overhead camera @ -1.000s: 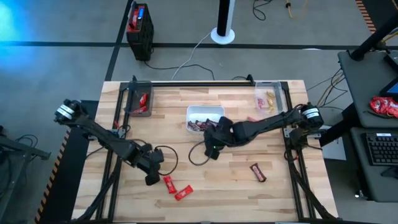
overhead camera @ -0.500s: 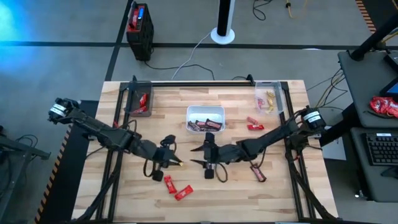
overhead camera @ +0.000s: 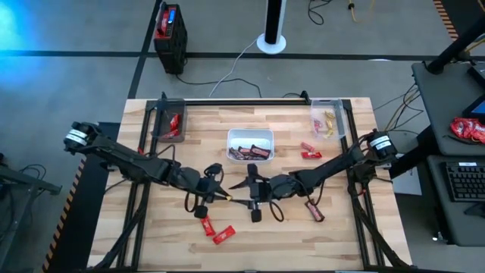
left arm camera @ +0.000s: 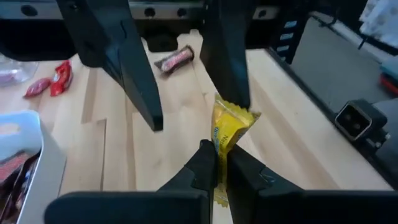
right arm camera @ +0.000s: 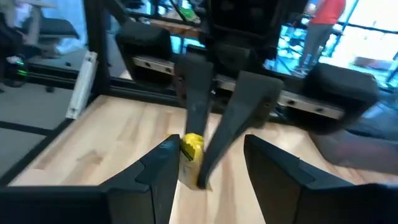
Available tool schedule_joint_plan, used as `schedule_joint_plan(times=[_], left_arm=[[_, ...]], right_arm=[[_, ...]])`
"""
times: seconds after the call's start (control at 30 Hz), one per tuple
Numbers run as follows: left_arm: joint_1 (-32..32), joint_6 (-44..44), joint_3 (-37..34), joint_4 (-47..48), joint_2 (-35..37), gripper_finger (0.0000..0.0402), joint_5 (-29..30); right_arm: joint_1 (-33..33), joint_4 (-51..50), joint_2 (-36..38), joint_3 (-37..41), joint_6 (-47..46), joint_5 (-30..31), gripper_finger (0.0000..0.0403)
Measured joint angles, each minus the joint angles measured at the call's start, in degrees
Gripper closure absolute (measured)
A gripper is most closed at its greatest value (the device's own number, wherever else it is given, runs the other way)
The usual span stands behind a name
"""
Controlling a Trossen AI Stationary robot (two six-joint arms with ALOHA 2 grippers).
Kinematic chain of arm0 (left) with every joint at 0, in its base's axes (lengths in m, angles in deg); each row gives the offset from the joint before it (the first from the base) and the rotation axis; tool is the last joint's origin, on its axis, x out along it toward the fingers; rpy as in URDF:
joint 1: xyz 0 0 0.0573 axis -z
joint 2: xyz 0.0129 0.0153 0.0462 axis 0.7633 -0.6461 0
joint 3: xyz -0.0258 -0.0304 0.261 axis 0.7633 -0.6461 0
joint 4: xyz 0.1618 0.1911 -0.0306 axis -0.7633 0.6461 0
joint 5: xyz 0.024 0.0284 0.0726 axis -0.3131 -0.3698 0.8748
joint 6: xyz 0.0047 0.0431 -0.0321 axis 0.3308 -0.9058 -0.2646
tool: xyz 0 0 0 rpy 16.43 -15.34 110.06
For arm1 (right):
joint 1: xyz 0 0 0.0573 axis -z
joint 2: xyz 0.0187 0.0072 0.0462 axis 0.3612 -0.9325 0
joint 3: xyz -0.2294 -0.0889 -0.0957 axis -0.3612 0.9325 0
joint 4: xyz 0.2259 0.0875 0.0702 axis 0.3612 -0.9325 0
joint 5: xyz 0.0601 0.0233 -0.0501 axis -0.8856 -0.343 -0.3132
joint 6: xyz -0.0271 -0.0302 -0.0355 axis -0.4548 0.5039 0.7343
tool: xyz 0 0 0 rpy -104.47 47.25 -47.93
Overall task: Sort candy by brand, put in halloween buckets
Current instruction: Put the yellow candy into the transparent bin
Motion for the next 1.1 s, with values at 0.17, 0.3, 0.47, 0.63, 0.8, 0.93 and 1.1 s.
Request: schedule_joint_plan(times=[0.17, 0.3, 0.47, 0.63, 0.8, 0.93, 1.1], left_arm=[[-0.1, -0.3, 0.1, -1.8, -0.7, 0.0396, -0.1], [-0.2, -0.3, 0.1, -2.0, 0.1, 0.0396, 0.0], [-0.1, -0.2, 0.1, -3.4, 0.6, 0.0395, -0.1], [-0.1, -0.1, 0.1, -3.4, 0.6, 0.0395, -0.3], [-0.1, -0.1, 0.1, -2.7, 0.6, 0.0396, -0.3], [-0.1, 0.8, 0.1, -2.4, 0.6, 0.0387, -0.2], [-0.1, 1.3, 0.1, -2.0, 0.6, 0.0337, -0.1]], right_arm=[[0.0, 0.1, -0.4, -0.4, 0.1, -2.7, 0.0229], [0.0, 0.3, -0.4, -0.3, 0.0, -2.8, 0.0230], [0.0, -0.1, -0.4, -0.1, 0.1, -4.6, 0.0251], [0.0, 0.0, -0.4, -0.1, 1.2, -4.9, 0.0311], [0.0, -0.1, -0.4, 0.0, 2.1, -5.1, 0.0357], [0.0, -0.1, -0.4, 0.0, 2.1, -5.2, 0.0371], [0.0, -0.1, -0.4, 0.0, 1.6, -5.0, 0.0375]])
